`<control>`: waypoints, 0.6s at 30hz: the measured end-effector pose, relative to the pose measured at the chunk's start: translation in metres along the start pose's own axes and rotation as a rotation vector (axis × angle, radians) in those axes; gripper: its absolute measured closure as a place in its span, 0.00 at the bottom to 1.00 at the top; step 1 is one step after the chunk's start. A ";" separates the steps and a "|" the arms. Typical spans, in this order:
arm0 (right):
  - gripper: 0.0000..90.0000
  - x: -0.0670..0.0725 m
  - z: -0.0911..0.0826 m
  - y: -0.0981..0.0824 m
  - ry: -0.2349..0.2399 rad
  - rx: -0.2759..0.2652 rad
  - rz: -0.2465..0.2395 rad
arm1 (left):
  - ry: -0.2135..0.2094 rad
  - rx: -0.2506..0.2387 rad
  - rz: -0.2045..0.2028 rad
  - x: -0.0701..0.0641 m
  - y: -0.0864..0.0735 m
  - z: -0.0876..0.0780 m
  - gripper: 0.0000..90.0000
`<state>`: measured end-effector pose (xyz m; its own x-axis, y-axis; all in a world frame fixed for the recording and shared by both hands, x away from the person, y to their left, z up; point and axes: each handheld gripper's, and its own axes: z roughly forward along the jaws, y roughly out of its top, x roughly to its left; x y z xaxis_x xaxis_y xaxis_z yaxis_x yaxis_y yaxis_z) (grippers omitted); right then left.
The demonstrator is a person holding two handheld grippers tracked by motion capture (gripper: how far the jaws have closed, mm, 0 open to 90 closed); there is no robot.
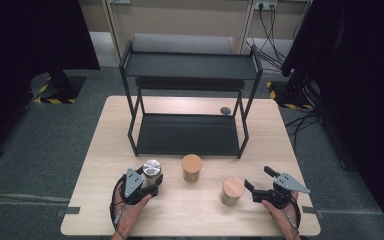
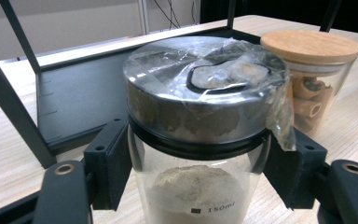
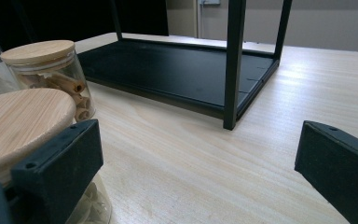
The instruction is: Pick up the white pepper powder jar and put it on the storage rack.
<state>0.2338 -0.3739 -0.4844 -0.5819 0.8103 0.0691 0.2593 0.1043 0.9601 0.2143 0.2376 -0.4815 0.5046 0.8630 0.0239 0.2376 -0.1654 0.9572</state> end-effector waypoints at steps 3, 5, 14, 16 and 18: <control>0.01 0.000 0.000 0.000 0.000 0.000 0.000 | -0.001 -0.003 -0.002 0.000 0.002 0.001 0.34; 0.01 0.000 0.000 0.000 -0.001 -0.001 0.000 | -0.002 -0.005 -0.002 0.000 0.004 0.002 0.34; 0.01 0.000 0.000 0.000 -0.001 -0.002 0.001 | -0.012 -0.003 0.000 0.000 0.013 0.007 0.34; 0.01 0.000 0.000 0.000 -0.001 -0.002 0.001 | -0.012 -0.004 -0.001 0.000 0.014 0.008 0.34; 0.01 0.000 0.000 0.000 -0.001 -0.002 -0.001 | -0.009 -0.007 -0.006 0.001 0.016 0.008 0.34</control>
<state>0.2335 -0.3740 -0.4847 -0.5815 0.8107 0.0684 0.2575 0.1037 0.9607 0.2248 0.2319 -0.4685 0.5108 0.8595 0.0153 0.2346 -0.1565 0.9594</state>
